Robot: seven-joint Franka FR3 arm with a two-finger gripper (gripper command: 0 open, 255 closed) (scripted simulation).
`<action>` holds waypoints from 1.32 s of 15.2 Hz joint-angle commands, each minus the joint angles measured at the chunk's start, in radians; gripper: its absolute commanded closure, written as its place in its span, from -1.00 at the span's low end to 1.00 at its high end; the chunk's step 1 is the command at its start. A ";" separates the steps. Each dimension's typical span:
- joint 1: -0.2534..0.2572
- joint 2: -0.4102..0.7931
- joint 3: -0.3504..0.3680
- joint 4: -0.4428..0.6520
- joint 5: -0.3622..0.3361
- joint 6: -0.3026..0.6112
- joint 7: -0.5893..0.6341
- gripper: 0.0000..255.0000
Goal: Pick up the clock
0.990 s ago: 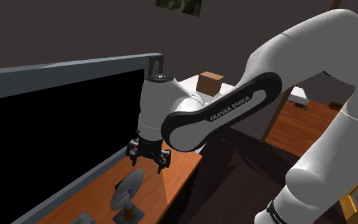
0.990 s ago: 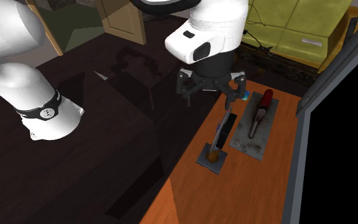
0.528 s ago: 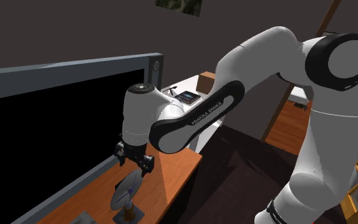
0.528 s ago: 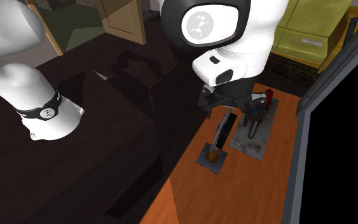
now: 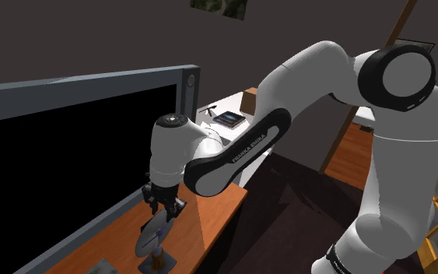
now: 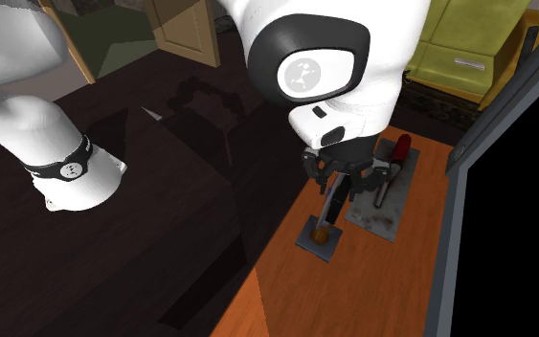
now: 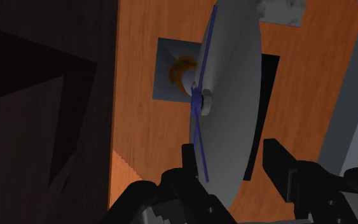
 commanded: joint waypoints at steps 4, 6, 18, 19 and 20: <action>0.003 0.003 -0.002 0.000 -0.003 0.002 0.003 1.00; 0.003 0.003 -0.002 0.000 -0.003 0.001 0.004 1.00; -0.069 -0.106 0.083 0.020 0.128 -0.093 -0.087 1.00; -0.075 -0.116 0.091 0.023 0.140 -0.103 -0.096 1.00; -0.081 -0.127 0.097 0.027 0.153 -0.113 -0.104 1.00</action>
